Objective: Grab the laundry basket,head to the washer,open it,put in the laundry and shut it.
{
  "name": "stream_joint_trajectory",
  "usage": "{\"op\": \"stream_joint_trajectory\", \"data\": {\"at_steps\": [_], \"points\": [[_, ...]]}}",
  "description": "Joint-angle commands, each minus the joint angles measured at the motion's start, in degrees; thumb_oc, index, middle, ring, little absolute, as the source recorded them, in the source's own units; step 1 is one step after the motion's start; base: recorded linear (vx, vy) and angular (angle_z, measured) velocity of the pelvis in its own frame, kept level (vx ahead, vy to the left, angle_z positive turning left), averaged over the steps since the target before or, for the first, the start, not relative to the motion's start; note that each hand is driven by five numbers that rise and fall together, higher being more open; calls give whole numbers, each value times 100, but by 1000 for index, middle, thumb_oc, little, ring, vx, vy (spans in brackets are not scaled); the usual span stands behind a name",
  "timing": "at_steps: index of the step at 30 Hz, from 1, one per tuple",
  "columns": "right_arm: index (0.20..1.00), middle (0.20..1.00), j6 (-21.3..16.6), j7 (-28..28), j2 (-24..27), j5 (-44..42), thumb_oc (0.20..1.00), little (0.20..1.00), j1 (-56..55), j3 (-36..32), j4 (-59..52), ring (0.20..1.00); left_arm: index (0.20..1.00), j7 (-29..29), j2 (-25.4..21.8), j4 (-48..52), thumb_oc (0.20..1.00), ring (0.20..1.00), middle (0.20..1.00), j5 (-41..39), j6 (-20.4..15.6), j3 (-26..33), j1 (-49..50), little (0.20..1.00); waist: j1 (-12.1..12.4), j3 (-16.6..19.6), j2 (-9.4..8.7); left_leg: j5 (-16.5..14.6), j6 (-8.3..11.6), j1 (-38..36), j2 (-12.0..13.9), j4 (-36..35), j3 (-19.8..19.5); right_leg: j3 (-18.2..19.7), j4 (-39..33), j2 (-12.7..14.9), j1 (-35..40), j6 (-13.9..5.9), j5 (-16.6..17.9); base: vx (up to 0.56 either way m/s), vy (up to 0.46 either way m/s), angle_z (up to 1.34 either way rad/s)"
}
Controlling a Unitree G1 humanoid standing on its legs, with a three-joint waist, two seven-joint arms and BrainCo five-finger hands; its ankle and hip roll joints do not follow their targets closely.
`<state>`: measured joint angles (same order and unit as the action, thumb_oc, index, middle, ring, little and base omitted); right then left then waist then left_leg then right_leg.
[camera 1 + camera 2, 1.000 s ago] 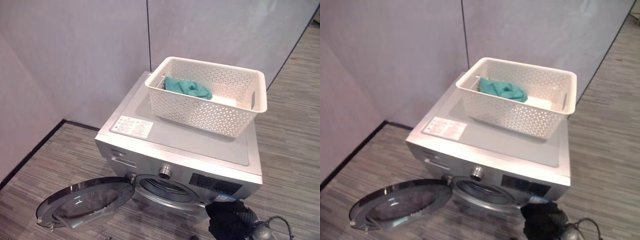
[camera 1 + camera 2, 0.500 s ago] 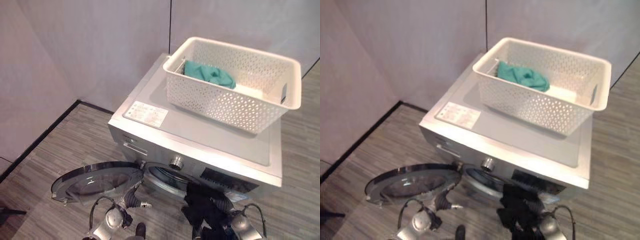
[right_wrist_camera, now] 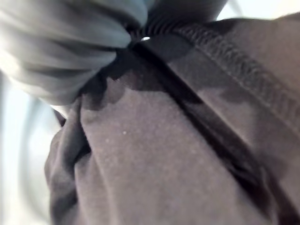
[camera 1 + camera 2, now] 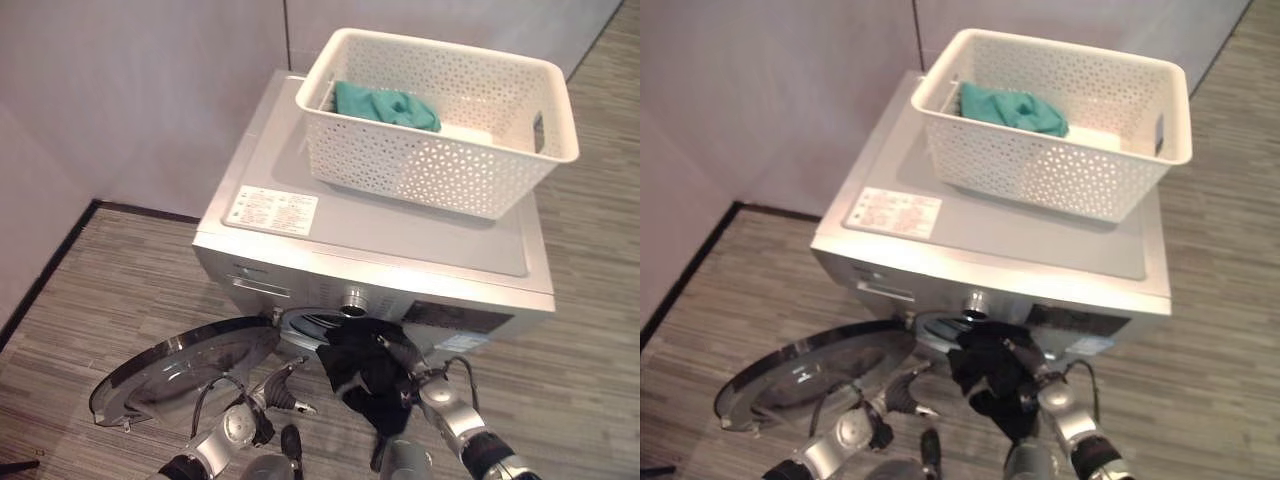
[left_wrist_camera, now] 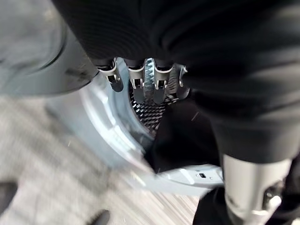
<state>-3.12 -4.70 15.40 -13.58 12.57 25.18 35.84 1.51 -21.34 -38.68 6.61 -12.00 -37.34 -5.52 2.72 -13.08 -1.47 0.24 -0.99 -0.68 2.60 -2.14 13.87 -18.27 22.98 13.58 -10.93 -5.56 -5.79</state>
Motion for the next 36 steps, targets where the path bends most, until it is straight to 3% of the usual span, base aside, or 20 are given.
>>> {"op": "stream_joint_trajectory", "data": {"at_steps": [1, 5, 14, 22, 36], "points": [[200, 200, -548, -31, -54, -476, 200, 200, 626, 167, -453, 200, 1000, 109, 253, -292, 1000, 1000, 1000, -282, -137, 18, -209, 1000, 234, 355, -282, -310, 11, 496, -70, 333, -93, 188, -1109, 12, 659, -235, 210, -101, -198, -50], [200, 200, -574, -49, -26, -734, 200, 200, 871, 342, -683, 200, 1000, 208, 377, -232, 1000, 1000, 1000, -509, -63, -62, -434, 1000, 313, 202, -329, -140, 183, 808, 181, 437, -167, 16, -1539, -167, 765, -158, 221, -120, -181, -36], [200, 200, -666, -186, -77, -1101, 200, 200, 841, 525, -863, 200, 1000, 631, 883, -422, 1000, 1000, 1000, -523, -3, -185, -888, 1000, 318, 139, -426, 226, 450, 990, 337, 145, -437, -385, -2190, -390, 1034, -114, 297, -38, -89, 31], [200, 200, -723, -323, -234, -1575, 200, 200, 1148, 694, -835, 200, 1000, 711, 1295, -511, 1000, 1000, 1000, -1379, -43, -397, -1216, 1000, 292, -43, -474, 346, 517, 1032, 391, 1, -434, -312, -2476, -449, 1020, -123, 496, -34, -26, 4], [200, 200, -978, -451, -382, -2189, 200, 200, 1524, 856, -770, 200, 1000, 1129, 1823, -1107, 1000, 1000, 1000, -1419, -237, -704, -2051, 1000, 132, -285, -806, 493, 588, 1226, 581, -141, -215, -130, -2605, -511, 622, -150, 778, -37, -11, -7]]}}
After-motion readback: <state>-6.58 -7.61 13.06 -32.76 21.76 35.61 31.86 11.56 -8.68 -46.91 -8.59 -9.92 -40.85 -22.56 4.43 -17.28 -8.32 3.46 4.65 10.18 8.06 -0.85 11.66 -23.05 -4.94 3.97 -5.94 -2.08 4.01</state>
